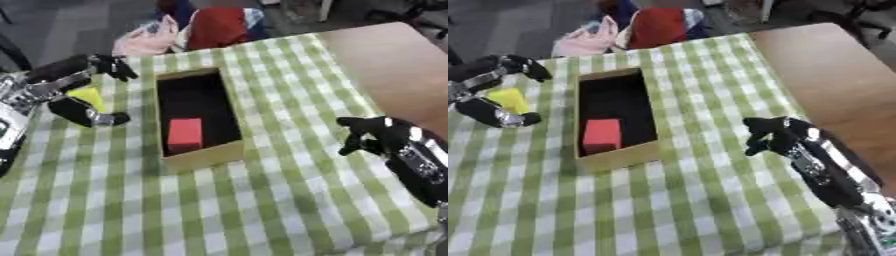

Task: Pick up objects on the table and place them in the box.

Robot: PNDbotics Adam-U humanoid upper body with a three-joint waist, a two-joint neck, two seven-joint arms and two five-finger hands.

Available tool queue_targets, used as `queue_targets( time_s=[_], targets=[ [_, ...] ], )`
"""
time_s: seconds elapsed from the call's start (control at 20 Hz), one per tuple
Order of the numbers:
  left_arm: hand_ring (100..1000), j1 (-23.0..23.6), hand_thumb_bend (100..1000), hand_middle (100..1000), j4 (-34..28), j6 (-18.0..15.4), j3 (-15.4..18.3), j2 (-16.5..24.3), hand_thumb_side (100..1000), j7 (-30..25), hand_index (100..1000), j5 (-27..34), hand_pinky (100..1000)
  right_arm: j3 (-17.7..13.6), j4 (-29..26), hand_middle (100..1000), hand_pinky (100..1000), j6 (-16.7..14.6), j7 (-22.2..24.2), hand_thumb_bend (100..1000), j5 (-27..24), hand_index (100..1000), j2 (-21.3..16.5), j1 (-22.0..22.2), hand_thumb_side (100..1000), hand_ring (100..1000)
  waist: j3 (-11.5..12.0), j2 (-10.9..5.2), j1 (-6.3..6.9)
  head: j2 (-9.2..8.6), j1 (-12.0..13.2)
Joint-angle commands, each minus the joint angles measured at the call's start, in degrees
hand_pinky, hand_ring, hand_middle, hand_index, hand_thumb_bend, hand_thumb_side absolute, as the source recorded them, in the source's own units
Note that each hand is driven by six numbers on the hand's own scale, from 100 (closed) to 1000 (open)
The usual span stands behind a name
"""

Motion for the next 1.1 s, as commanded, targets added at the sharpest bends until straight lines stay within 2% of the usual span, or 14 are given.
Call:
queue_targets(
  time_s=[0.05, 0.35, 0.75, 1.1],
  targets=[
    [767, -0.5, 481, 786, 0.7, 0.7, 2.0, 3.3, 473, 2.3, 869, -2.3, 779, -0.6, -0.6, 579, 655, -0.1, -0.2, 100, 0.2, 742, -1.1, -0.3, 719, 925, 0.2, -1.05, -0.31, -0.14, -0.2],
    [778, -0.4, 530, 801, 5.4, 2.8, 4.2, 4.2, 466, 7.2, 881, -7.6, 781, -0.7, -0.7, 579, 656, -0.2, -0.3, 100, 0.1, 742, -1.1, -0.2, 718, 925, 0.2, -1.21, -0.46, -0.26, -0.4],
    [781, -0.2, 531, 806, 12.4, 4.2, 6.4, 4.6, 485, 11.7, 883, -13.5, 781, -0.7, -0.6, 579, 656, -0.2, -0.3, 100, 0.3, 742, -1.1, -0.1, 720, 926, -0.1, -1.15, -0.45, -0.19, -0.6],
    [794, -0.2, 532, 822, 15.5, 5.2, 7.1, 4.3, 473, 16.3, 883, -17.5, 781, -0.6, -0.6, 578, 656, -0.2, -0.2, 100, 0.4, 742, -1.0, -0.3, 722, 926, -0.6, -0.83, -0.37, -0.35, -0.6]
  ],
)
